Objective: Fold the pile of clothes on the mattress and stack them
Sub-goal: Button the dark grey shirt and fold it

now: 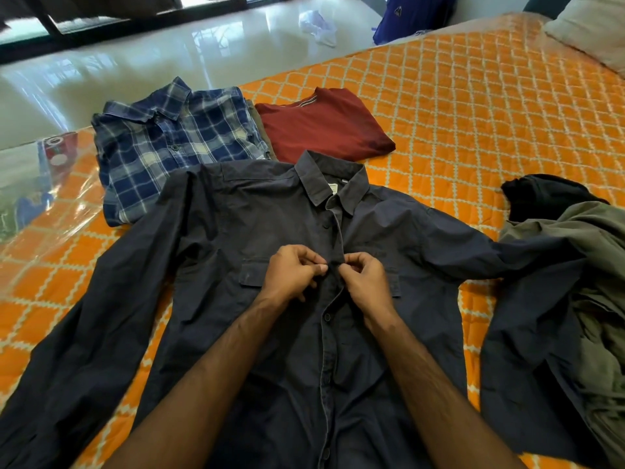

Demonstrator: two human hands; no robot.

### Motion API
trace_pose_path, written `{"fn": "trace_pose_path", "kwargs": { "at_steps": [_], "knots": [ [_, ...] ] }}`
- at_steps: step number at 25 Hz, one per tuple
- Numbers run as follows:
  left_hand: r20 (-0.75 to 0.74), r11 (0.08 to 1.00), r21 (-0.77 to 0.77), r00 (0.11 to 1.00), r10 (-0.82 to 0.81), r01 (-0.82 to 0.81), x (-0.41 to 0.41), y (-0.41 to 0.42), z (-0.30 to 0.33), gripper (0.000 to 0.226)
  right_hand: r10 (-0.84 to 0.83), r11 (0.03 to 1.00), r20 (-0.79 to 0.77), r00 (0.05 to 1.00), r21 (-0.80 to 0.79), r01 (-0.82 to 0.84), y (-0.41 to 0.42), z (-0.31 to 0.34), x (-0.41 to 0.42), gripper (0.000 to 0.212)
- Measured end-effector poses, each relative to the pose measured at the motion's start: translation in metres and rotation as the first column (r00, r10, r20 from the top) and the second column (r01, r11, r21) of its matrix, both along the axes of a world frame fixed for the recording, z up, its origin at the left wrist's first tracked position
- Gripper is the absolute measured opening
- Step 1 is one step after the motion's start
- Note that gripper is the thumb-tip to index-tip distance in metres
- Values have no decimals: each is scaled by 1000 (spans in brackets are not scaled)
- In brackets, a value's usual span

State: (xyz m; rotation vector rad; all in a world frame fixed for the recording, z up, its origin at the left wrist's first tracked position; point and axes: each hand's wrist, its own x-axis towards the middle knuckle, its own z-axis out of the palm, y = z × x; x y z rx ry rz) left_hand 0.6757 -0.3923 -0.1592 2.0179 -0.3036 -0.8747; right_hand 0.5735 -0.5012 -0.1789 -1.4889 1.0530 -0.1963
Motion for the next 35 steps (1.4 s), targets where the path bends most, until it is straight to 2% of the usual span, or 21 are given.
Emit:
{"fn": "trace_pose_path", "kwargs": {
  "at_steps": [4,10,18,22,28,35],
  "knots": [
    [-103,999,-26,995,15,-18,6,-1,-1,5,-57,998,70,996,38,55,2,2,-1,14],
    [-232,995,-47,970,72,-85,10,-2,0,5,-134,990,69,989,-28,136,16,3,6,22],
    [-165,996,-22,983,84,-89,7,-1,-1,2,-214,966,93,972,171,196,17,10,2,14],
    [-198,996,-48,978,65,-76,7,0,7,22,-206,965,-3,979,163,204,12,17,11,14],
    [-69,998,12,996,65,-64,4,-5,-2,4,-197,969,-74,978,135,206,12,19,14,20],
    [168,998,31,984,56,-62,-4,-2,-8,14,-190,981,-111,976,6,191,17,23,21,28]
  ]
}}
